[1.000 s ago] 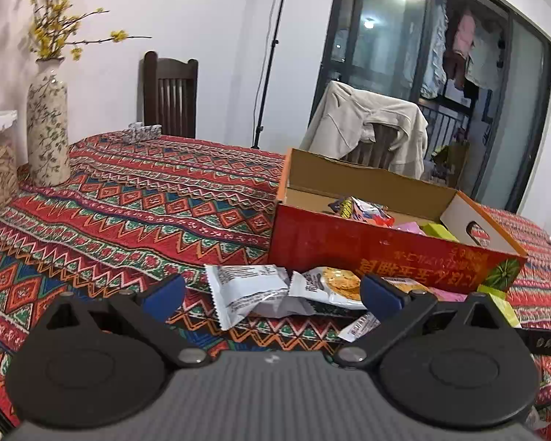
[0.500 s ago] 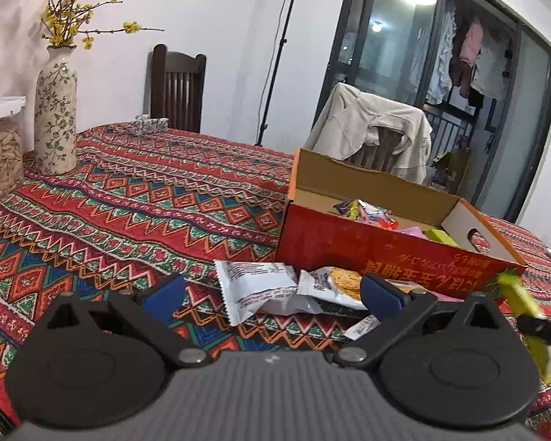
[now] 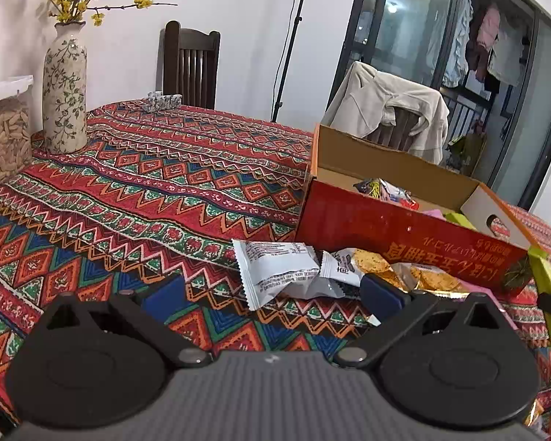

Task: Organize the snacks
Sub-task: 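Return to the pile and grasp a green-white bar with the right tool, then grasp a white wrapper with the left tool while the right tool holds the bar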

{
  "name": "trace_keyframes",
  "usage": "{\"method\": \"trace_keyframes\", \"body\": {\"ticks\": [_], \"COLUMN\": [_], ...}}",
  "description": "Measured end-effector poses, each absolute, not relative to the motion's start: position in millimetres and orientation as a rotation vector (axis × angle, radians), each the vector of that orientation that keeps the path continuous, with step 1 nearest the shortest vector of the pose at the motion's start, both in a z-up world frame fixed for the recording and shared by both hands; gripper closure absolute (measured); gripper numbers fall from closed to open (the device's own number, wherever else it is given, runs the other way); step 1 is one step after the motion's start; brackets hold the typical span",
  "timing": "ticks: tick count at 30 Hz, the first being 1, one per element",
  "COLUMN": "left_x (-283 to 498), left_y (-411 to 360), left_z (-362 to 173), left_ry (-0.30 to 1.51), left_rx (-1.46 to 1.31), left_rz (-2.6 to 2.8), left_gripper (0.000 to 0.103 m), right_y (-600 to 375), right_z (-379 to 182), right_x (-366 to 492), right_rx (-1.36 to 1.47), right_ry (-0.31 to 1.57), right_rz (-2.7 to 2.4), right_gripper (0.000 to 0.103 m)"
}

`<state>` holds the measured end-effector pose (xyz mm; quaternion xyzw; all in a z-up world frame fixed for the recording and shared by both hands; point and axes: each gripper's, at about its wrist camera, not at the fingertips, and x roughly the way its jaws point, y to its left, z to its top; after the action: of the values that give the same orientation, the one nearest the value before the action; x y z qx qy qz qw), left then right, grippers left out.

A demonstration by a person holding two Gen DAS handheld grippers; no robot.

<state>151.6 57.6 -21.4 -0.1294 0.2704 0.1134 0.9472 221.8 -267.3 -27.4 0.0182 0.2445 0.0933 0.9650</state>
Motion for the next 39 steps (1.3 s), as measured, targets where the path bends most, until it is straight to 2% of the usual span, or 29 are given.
{"method": "trace_keyframes", "body": {"ticks": [21,33,39], "left_x": [173.2,220.3,238.7], "left_y": [45.9,35.8,37.1], "left_z": [-28.0,-33.5,-40.5], "left_ry": [0.686,0.802,0.771], "left_rx": [-0.192,-0.104,-0.092], "left_rz": [0.300,0.343,0.383], "left_gripper": [0.000,0.000,0.000], "right_y": [-286.1,-295.7,-299.5], "right_z": [-23.1,-16.9,-16.2], "right_x": [204.5,196.1,195.4], "right_rx": [0.117,0.153,0.172], "right_ry": [0.407,0.376,0.371], "right_rz": [0.222,0.246,0.250], "right_gripper": [0.069,0.069,0.069]}}
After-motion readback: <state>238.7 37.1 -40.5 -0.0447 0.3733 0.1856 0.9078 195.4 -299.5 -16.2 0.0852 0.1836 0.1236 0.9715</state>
